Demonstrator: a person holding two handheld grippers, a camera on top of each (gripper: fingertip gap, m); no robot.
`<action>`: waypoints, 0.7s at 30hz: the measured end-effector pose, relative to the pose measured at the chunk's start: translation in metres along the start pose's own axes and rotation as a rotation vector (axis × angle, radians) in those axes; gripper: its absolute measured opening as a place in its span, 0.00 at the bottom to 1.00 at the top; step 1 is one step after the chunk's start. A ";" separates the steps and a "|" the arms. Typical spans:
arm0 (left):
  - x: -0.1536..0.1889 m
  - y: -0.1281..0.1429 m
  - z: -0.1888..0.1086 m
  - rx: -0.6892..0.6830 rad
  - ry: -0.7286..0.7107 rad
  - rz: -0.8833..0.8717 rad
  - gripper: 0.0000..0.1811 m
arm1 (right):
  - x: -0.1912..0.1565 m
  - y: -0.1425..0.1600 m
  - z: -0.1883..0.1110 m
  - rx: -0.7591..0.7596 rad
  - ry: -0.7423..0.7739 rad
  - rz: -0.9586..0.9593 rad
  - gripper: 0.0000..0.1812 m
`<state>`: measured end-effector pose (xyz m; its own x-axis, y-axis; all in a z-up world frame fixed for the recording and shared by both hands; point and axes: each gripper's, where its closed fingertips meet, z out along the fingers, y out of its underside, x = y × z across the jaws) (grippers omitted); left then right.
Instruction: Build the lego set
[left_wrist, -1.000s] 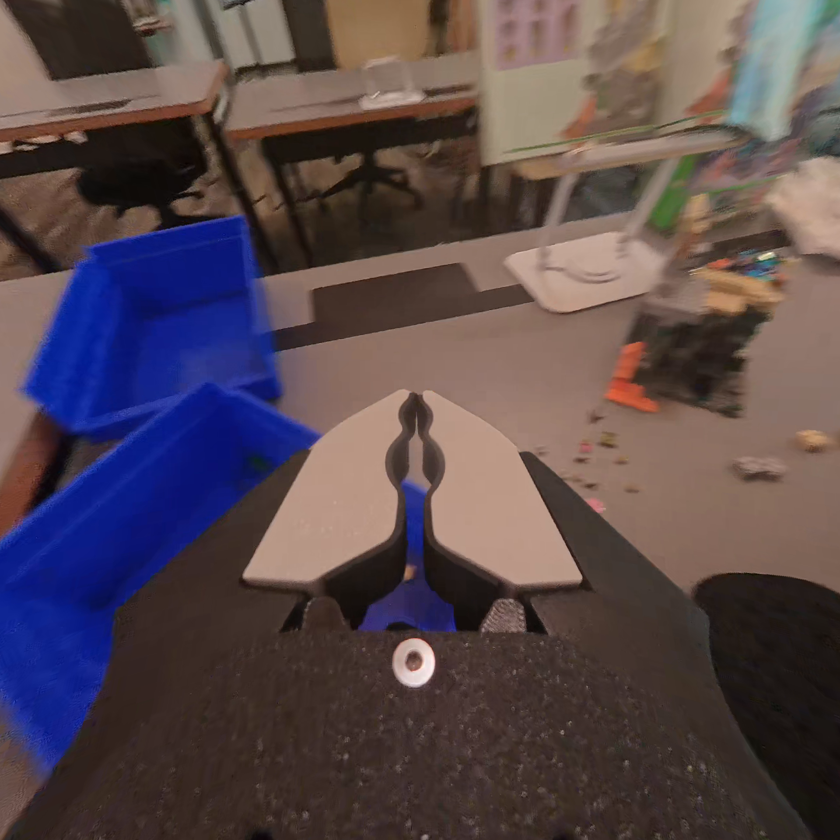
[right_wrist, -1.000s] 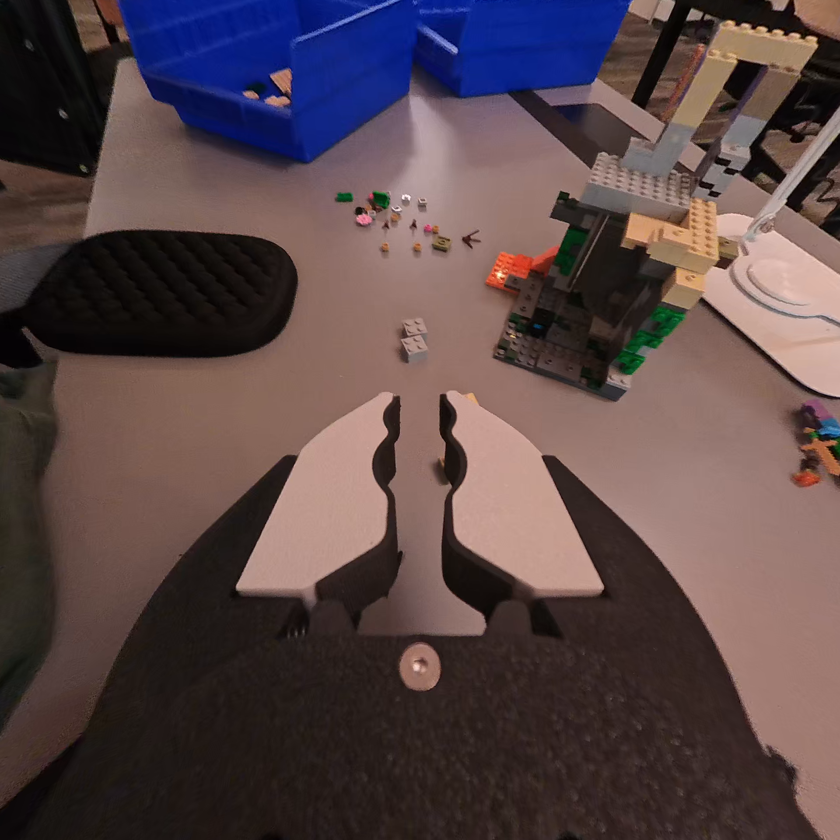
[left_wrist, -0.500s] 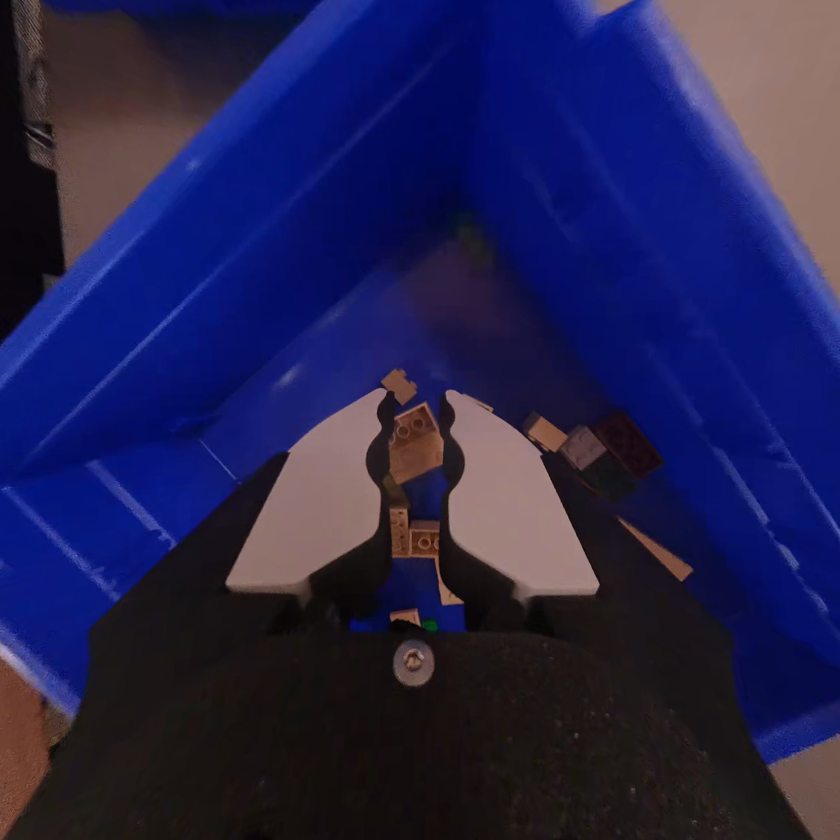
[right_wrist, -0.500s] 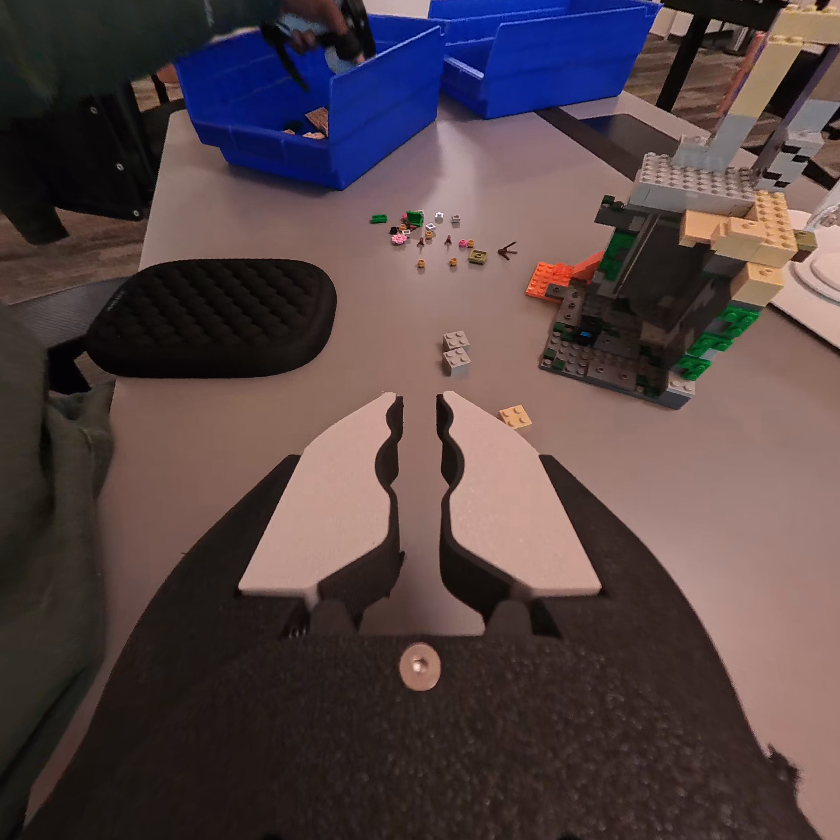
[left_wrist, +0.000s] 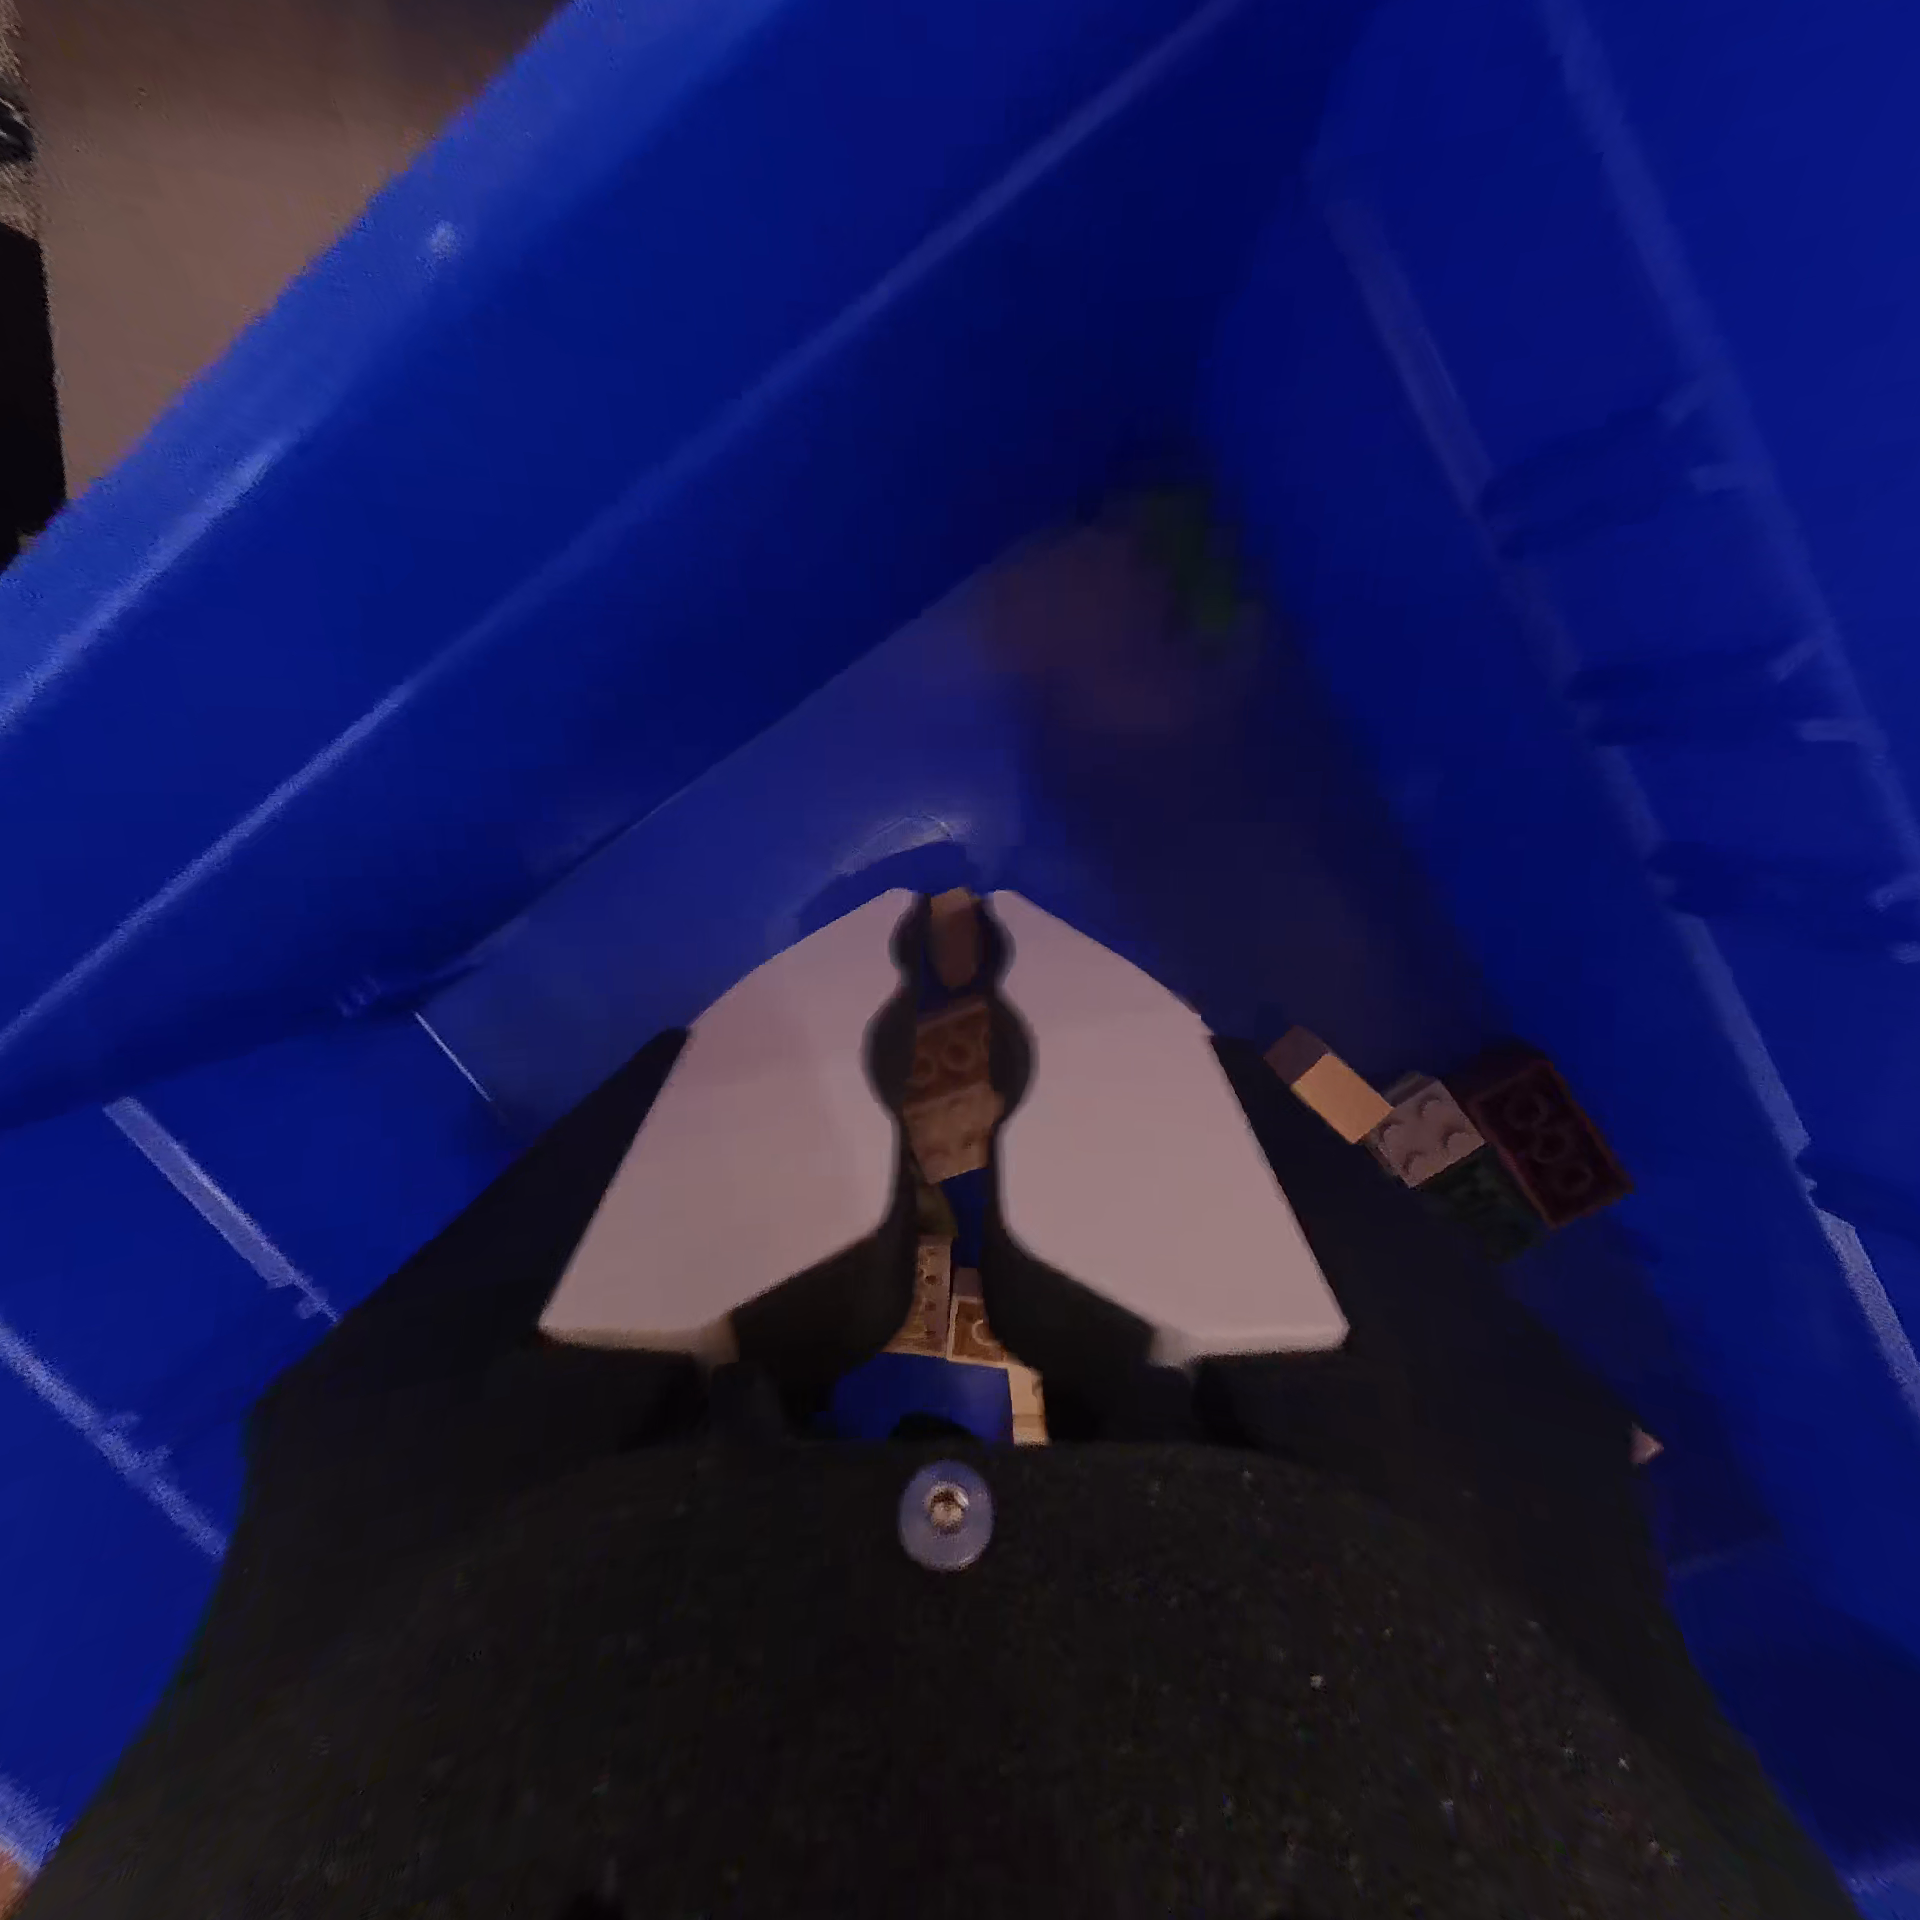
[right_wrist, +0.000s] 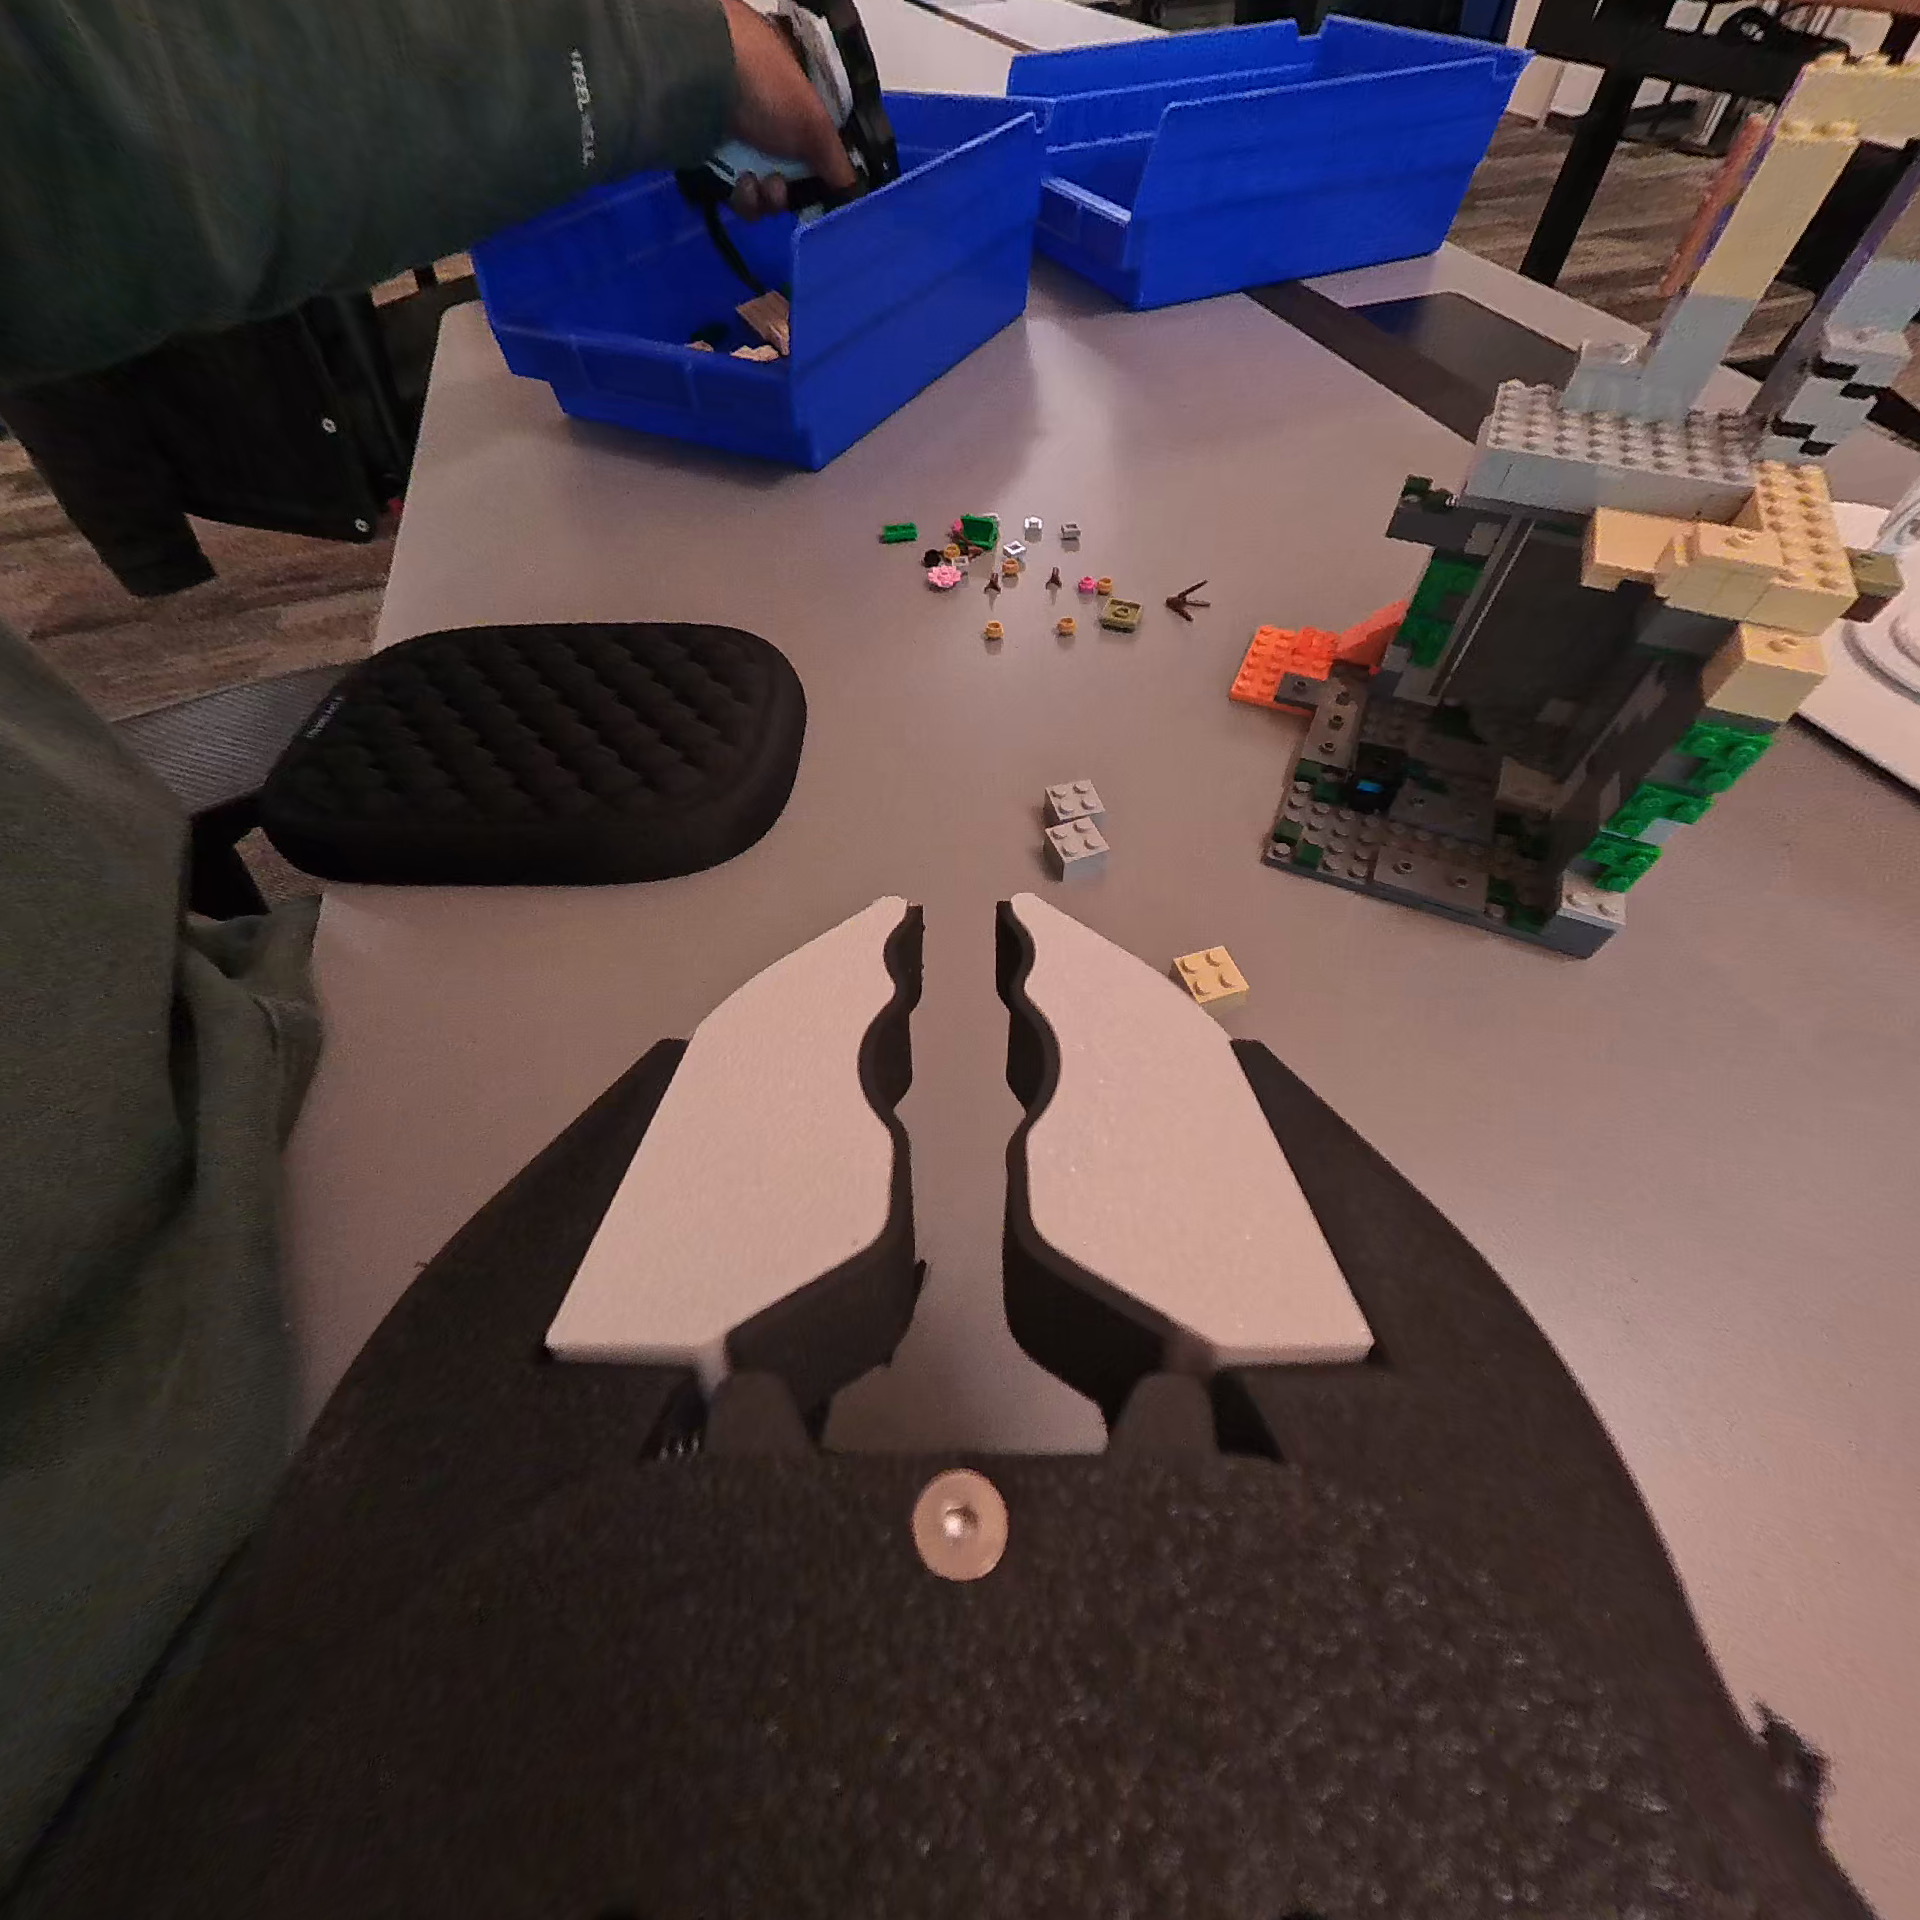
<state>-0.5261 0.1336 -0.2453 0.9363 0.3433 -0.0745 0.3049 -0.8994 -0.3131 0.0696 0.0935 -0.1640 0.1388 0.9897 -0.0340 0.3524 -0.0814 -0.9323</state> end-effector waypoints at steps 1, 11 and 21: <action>0.002 -0.003 -0.003 0.023 0.006 0.008 0.00 | 0.000 -0.001 -0.001 0.004 0.001 -0.002 0.07; -0.011 0.002 -0.036 0.081 -0.019 0.024 0.00 | -0.006 -0.010 -0.006 0.034 0.002 -0.027 0.07; -0.059 0.027 -0.021 -0.118 -0.240 -0.005 0.15 | -0.008 -0.005 -0.004 0.030 -0.001 -0.014 0.07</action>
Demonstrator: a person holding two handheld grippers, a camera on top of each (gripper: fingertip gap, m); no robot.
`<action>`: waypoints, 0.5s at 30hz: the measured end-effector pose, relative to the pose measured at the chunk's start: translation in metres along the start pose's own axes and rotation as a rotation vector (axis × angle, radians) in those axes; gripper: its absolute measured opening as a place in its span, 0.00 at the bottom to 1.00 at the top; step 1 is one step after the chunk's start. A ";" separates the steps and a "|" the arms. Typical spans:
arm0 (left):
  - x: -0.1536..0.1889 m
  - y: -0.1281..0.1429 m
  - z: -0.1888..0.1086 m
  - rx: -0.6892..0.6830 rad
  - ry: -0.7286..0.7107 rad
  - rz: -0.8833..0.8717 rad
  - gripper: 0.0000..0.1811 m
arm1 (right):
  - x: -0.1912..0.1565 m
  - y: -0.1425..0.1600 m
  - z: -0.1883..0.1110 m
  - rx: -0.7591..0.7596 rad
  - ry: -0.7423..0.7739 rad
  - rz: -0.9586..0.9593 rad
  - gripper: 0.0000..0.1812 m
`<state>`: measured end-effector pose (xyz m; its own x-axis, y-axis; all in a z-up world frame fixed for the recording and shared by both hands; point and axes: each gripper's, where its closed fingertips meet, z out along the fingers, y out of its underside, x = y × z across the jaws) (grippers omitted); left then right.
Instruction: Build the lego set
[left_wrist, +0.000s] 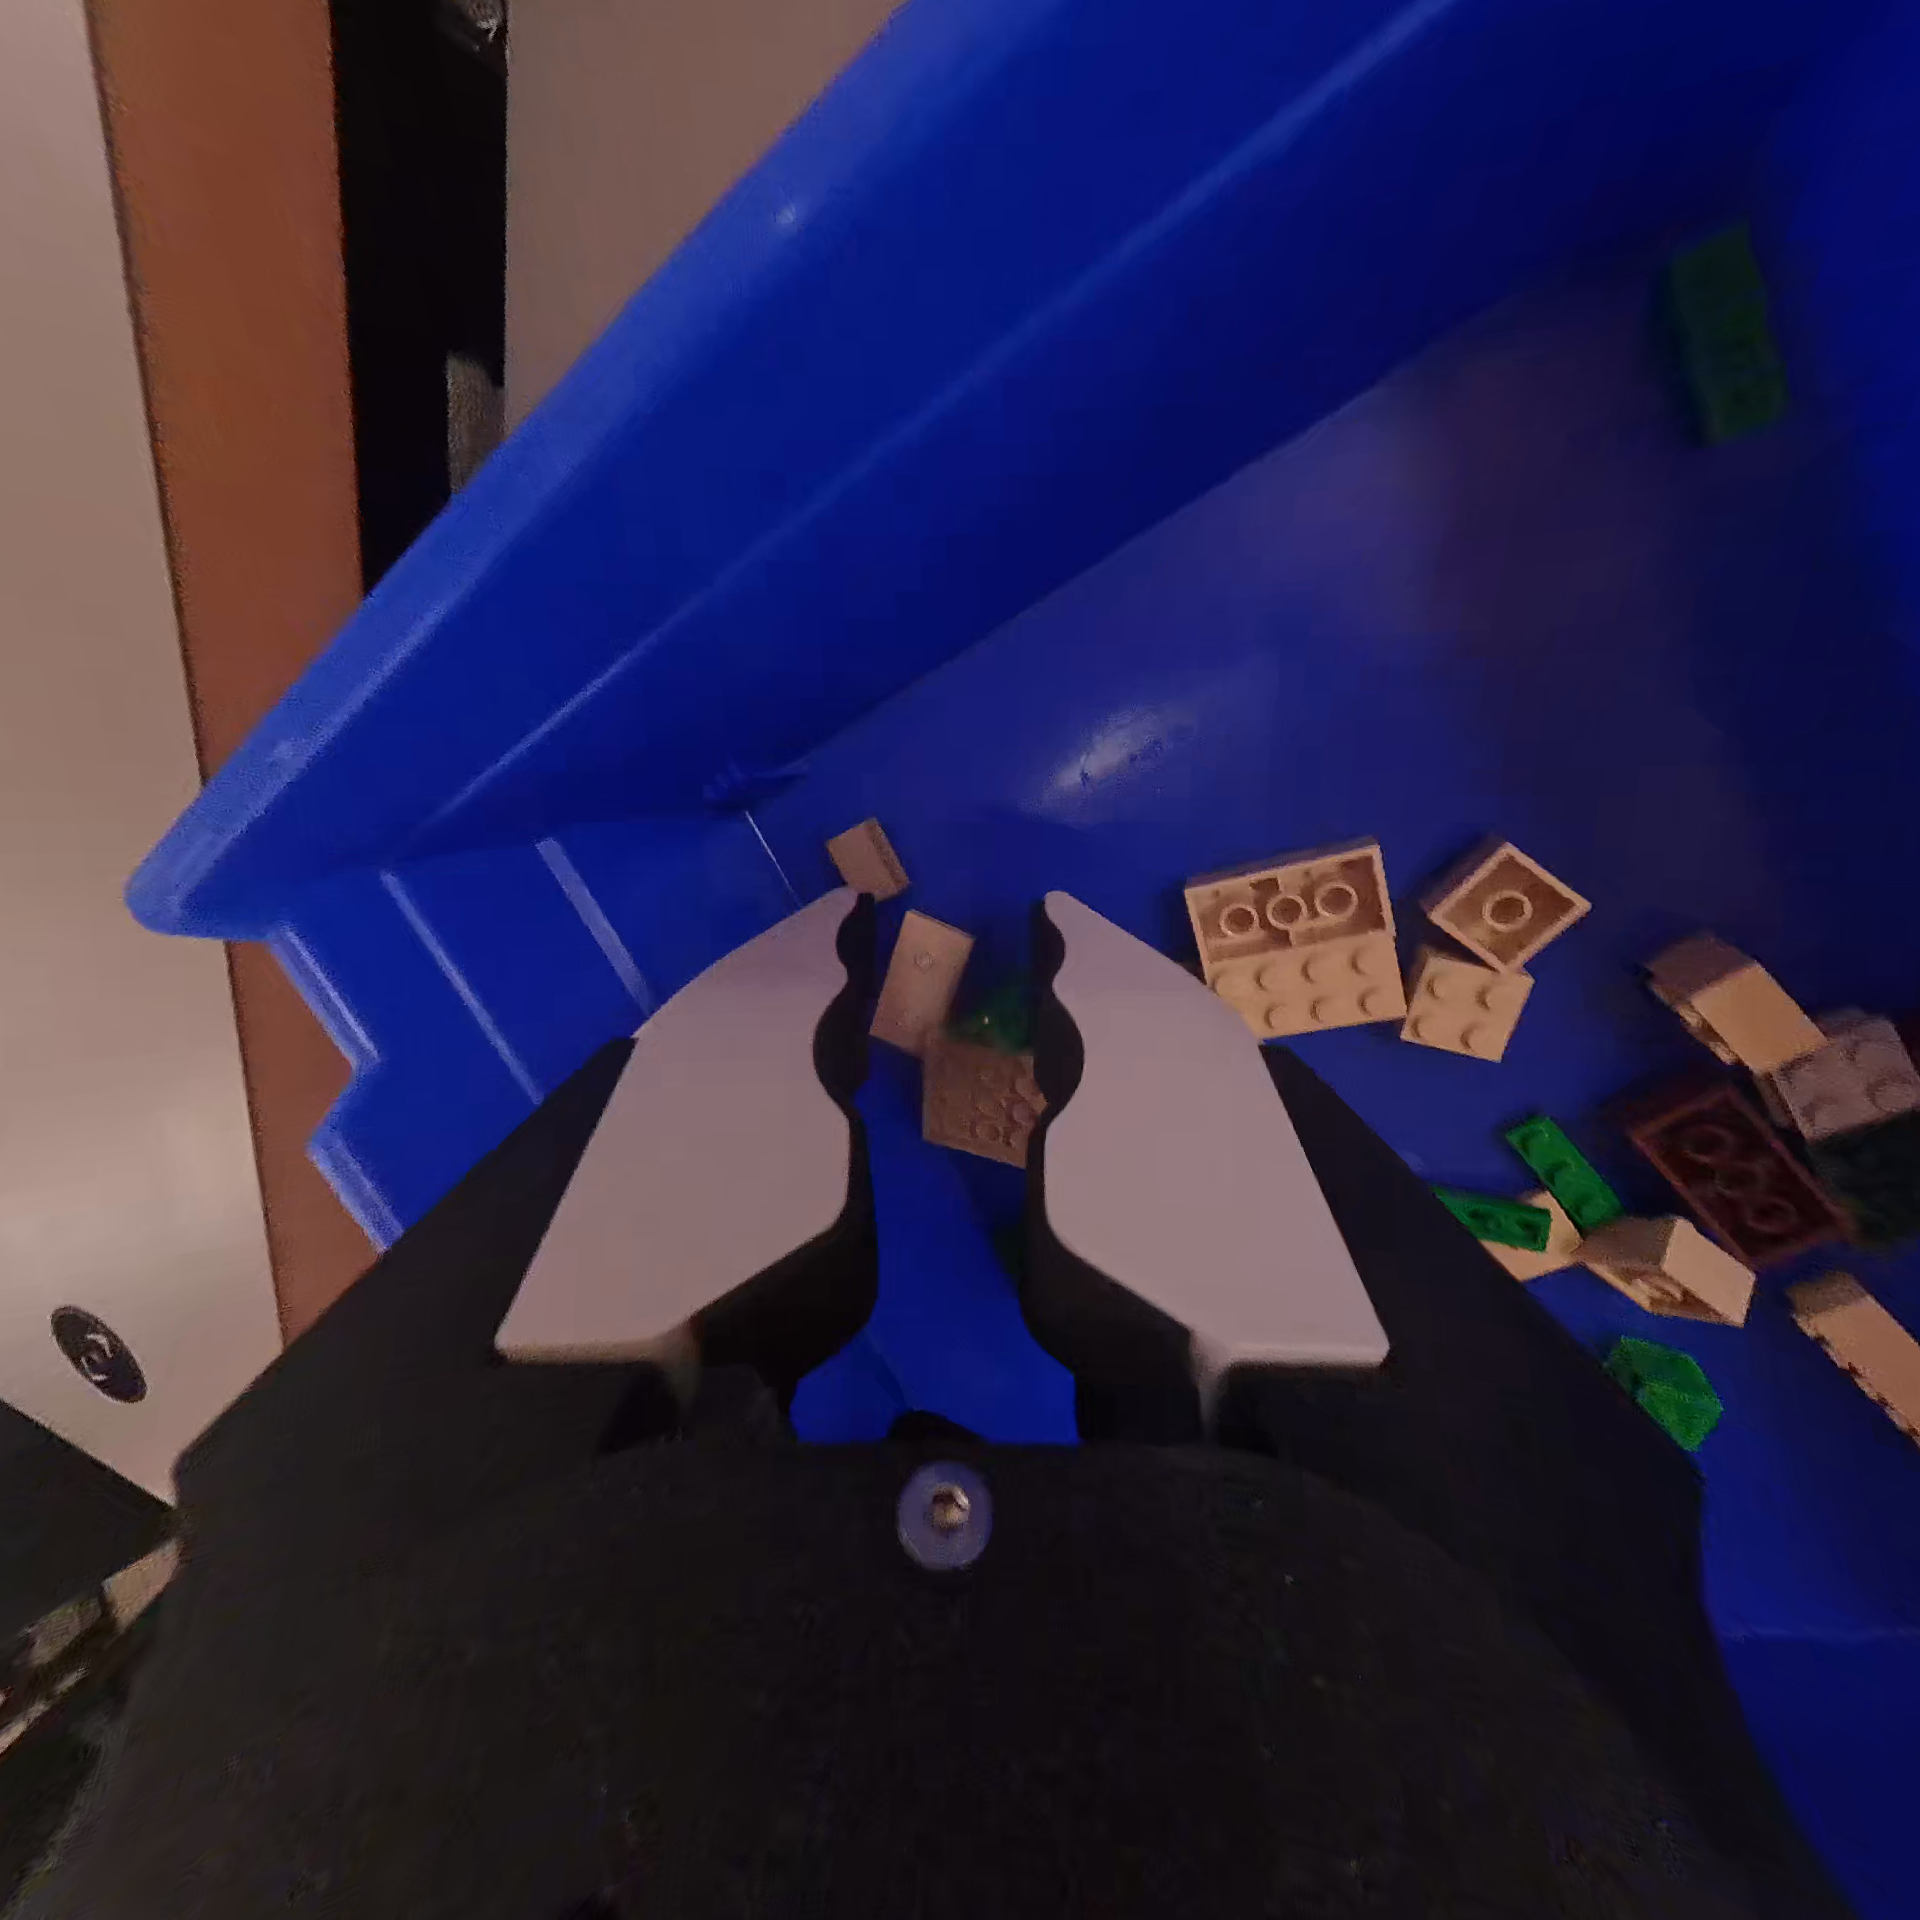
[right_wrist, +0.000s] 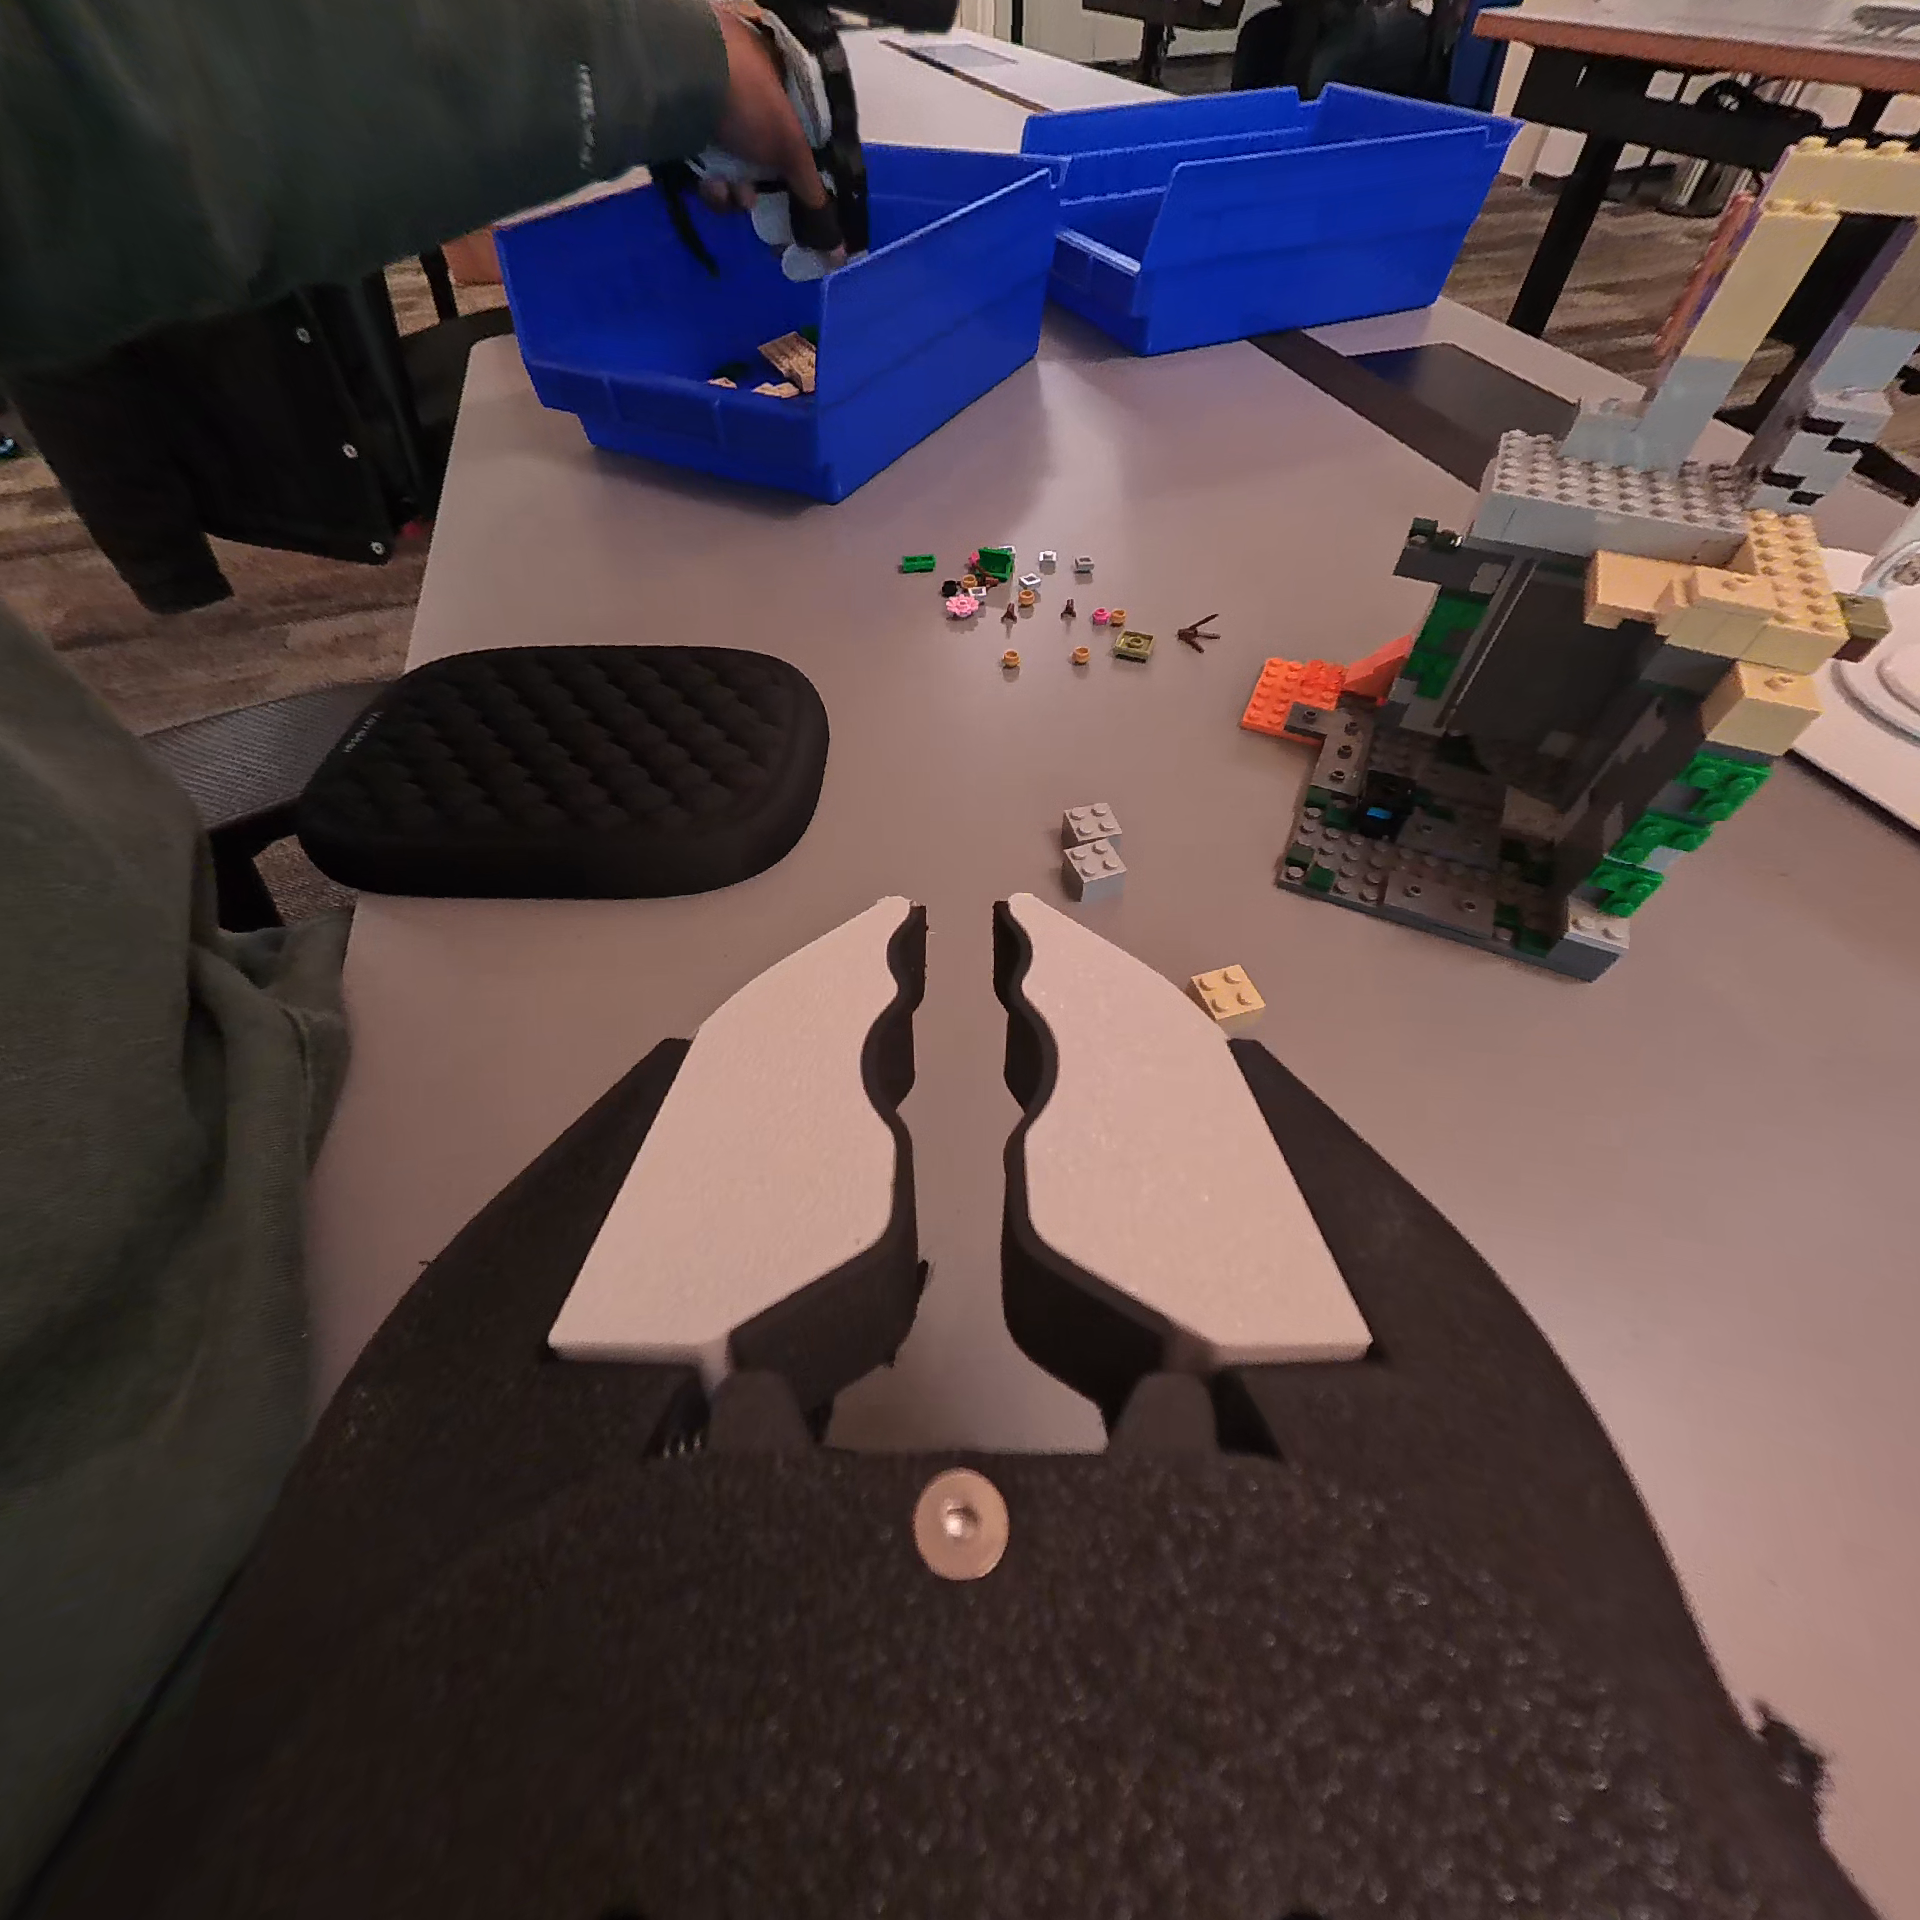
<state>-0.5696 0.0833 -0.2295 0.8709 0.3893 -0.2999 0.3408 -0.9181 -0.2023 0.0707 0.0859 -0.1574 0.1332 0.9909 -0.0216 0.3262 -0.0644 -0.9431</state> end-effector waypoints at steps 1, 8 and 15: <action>-0.001 -0.001 0.003 -0.014 -0.010 -0.008 0.16 | 0.000 0.000 0.000 0.001 -0.002 0.002 0.07; -0.009 -0.002 0.016 -0.108 -0.086 -0.039 0.19 | 0.004 0.005 -0.002 0.011 -0.002 0.030 0.07; -0.016 0.000 0.022 -0.162 -0.131 -0.035 0.18 | 0.010 0.006 -0.004 0.028 -0.003 0.063 0.07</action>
<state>-0.5909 0.0787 -0.2453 0.8078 0.4176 -0.4160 0.4317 -0.8997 -0.0649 0.0782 0.0947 -0.1622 0.1496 0.9853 -0.0826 0.2908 -0.1237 -0.9488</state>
